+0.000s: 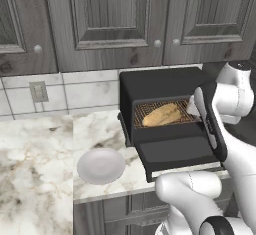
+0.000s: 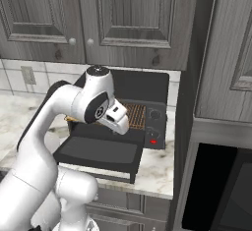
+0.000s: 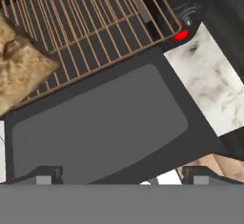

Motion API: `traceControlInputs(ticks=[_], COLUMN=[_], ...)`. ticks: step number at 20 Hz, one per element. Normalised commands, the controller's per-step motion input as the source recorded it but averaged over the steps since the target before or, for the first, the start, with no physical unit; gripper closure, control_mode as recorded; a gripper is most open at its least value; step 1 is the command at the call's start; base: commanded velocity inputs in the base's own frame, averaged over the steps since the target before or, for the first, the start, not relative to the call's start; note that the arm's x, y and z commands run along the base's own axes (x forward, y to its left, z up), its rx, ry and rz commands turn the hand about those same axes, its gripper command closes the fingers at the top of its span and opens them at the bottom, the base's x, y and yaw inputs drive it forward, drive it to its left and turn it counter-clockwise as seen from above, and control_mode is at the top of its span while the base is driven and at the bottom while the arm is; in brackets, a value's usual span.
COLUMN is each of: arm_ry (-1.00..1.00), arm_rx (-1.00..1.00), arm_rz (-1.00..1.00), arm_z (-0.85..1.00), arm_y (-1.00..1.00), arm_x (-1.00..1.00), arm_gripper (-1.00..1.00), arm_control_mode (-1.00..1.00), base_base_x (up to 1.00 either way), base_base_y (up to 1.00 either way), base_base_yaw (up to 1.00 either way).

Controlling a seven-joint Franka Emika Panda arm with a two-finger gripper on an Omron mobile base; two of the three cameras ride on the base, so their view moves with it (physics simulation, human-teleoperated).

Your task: Pull the toaster oven rack outwards. Pick up the baguette from the plate and place it on the toaster oven rack. Close the toaster oven door fully and set the temperature to the lowest setting.

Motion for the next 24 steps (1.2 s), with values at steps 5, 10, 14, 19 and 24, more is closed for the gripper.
traceControlInputs(ticks=[5, 10, 14, 19, 24], arm_ry=[0.05, 0.00, -0.16, -0.17, -0.08], arm_rx=[0.00, 0.02, -0.01, -0.03, 0.00], arm_rz=[0.09, 0.07, 0.03, 0.04, 0.02], arm_z=[-0.48, -0.55, 0.00, 0.07, 0.00], arm_y=[0.00, -0.10, -0.01, -0.08, -0.12], arm_x=[0.05, 0.00, 0.00, 0.02, 0.00], arm_gripper=[-1.00, -1.00, -1.00, -1.00, -1.00], arm_control_mode=[-1.00, -1.00, -1.00, -1.00, -1.00], base_base_x=[0.00, 0.00, 0.00, 0.00, 0.00], base_base_y=[0.00, 0.00, 0.00, 0.00, 0.00], base_base_yaw=[0.00, 0.00, 0.00, 0.00, 0.00])
